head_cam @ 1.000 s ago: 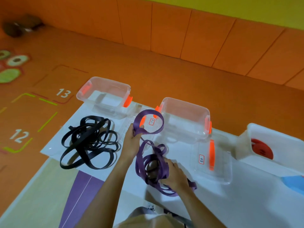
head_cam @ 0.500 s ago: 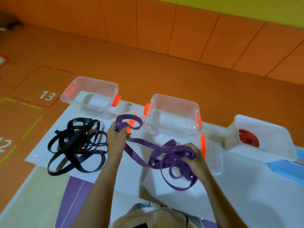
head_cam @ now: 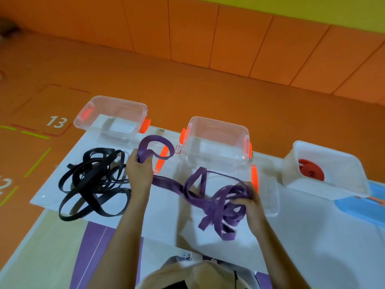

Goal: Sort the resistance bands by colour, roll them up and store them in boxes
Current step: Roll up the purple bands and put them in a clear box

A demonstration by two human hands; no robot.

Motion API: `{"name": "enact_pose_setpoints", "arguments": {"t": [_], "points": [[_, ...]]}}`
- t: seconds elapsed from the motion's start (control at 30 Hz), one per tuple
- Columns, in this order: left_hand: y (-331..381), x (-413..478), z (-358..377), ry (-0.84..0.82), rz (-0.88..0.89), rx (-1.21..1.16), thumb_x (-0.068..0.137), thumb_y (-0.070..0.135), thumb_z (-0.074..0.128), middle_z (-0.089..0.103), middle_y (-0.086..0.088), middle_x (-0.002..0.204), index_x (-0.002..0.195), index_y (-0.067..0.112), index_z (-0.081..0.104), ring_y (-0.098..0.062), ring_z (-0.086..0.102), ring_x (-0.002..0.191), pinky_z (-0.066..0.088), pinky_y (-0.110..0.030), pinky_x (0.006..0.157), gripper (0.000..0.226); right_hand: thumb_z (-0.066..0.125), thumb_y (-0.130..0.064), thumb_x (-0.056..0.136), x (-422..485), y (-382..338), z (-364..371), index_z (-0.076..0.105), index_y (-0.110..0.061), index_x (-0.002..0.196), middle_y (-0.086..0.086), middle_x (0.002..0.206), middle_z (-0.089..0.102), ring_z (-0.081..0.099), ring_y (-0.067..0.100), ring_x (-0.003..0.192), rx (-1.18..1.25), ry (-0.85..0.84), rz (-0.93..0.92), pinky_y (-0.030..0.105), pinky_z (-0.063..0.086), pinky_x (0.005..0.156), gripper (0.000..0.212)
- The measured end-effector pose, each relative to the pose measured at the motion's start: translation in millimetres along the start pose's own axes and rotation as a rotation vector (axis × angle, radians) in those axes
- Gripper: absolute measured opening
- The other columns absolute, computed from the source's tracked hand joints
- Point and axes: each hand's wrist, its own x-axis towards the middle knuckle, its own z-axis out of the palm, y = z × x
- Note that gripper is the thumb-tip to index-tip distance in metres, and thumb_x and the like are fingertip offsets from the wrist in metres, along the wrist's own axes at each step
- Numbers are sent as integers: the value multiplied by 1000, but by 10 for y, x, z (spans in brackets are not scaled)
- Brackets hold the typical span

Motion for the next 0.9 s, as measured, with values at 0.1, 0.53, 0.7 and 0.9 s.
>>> {"name": "enact_pose_setpoints", "arguments": {"t": [0.1,0.53,0.7,0.9], "points": [[-2,-15,-22,-10,-10,-6,89,9,57,51,-8,71,84,19,59,-24,50,66,42,-39,65,11,68,24,67,-8,142,59,63,-11,105,15,107,65,66,29,95,-148,28,85,40,55,78,53],[187,-145,36,-41,80,-124,78,15,57,43,12,58,84,19,62,-13,40,55,36,-22,49,8,63,5,86,94,436,177,28,-23,162,6,165,29,24,33,154,-850,-164,146,49,29,125,88],[215,-137,91,-56,82,-132,76,26,61,43,8,64,89,16,64,-22,40,65,36,-38,60,16,54,11,86,159,415,470,68,-36,127,-9,153,44,32,19,149,-882,-223,-204,43,25,126,65],[298,-87,155,-59,65,-115,76,19,58,46,0,65,82,25,64,-22,44,63,38,-36,59,10,76,-60,77,149,563,727,50,-46,144,-10,156,43,37,19,148,-1191,-565,-72,52,37,118,73]]}}
